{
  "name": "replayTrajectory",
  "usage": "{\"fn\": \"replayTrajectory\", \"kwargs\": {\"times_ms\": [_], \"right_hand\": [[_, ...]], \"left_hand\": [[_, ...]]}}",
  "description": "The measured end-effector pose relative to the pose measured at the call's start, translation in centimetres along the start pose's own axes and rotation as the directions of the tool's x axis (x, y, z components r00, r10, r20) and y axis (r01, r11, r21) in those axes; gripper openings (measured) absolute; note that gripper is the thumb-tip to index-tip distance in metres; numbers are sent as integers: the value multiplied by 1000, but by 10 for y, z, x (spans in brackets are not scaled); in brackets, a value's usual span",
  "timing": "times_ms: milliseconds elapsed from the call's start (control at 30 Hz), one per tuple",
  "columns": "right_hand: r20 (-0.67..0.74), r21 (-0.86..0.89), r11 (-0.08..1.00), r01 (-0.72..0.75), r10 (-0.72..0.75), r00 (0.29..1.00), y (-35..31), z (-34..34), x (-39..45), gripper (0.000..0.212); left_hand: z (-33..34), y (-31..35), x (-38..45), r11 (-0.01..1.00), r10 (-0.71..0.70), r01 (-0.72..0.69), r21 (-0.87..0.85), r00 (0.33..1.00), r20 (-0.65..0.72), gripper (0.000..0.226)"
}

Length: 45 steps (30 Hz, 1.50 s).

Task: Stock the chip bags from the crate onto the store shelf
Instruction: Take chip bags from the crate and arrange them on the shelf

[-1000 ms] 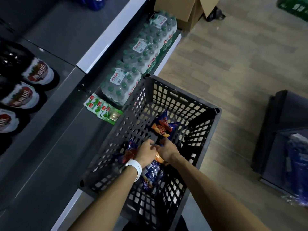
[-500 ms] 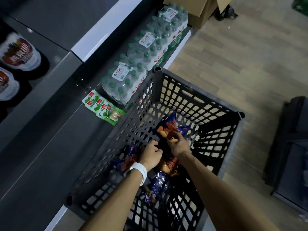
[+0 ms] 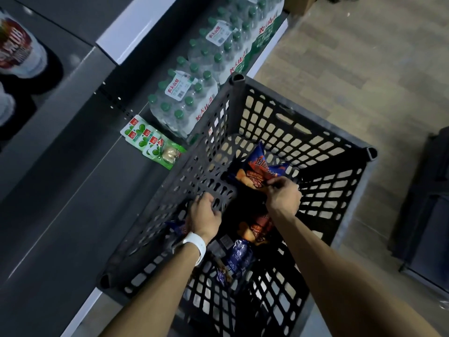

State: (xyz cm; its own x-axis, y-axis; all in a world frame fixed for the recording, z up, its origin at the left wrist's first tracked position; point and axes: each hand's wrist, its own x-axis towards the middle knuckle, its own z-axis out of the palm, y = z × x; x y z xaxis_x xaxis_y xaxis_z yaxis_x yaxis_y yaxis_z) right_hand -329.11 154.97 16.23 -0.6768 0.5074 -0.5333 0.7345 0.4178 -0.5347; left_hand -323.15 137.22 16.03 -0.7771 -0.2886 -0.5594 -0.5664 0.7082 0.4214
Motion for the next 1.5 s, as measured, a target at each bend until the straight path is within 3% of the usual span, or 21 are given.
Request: {"fn": "replayTrajectory", "kwargs": {"times_ms": [100, 167, 233, 367, 500, 967, 1167, 1300, 1367, 1433, 1500], "right_hand": [[-4, -12, 999, 45, -45, 999, -6, -7, -7, 20], [21, 5, 997, 79, -79, 997, -7, -10, -10, 22], [79, 18, 993, 119, -120, 990, -5, -13, -13, 27], [157, 20, 977, 213, -214, 964, 0, -16, -19, 31], [236, 57, 967, 247, -253, 938, 5, -17, -24, 26], [327, 222, 947, 231, -295, 898, 0, -50, -43, 16], [473, 247, 941, 232, -326, 819, -8, -88, -44, 11], [575, 194, 927, 320, -372, 729, -25, -119, -50, 22], [643, 150, 919, 364, -370, 670, -36, -130, -58, 28], [682, 61, 861, 504, -405, 609, -42, -135, -65, 28], [702, 25, 808, 589, -434, 565, -48, -143, -76, 23]], "left_hand": [[-9, -13, -9, 963, 36, -4, 271, 993, -113, 31], [-9, -19, -14, 942, 35, 29, 335, 983, -183, 38], [-7, -24, -18, 942, -7, 74, 328, 980, -200, 39], [-10, -25, -24, 929, -117, 143, 342, 989, -94, 48], [-16, -24, -27, 891, -65, 96, 444, 994, -86, 46], [-29, -6, -43, 873, 98, -21, 487, 986, -133, 33], [-55, 6, -53, 876, 158, -80, 475, 979, -127, 27], [-80, 19, -59, 896, 202, -136, 422, 973, -116, 27], [-91, 27, -64, 929, 218, -166, 332, 968, -124, 27], [-98, 38, -70, 957, 233, -205, 204, 964, -125, 38], [-104, 50, -77, 971, 233, -236, -22, 966, -109, 50]]}}
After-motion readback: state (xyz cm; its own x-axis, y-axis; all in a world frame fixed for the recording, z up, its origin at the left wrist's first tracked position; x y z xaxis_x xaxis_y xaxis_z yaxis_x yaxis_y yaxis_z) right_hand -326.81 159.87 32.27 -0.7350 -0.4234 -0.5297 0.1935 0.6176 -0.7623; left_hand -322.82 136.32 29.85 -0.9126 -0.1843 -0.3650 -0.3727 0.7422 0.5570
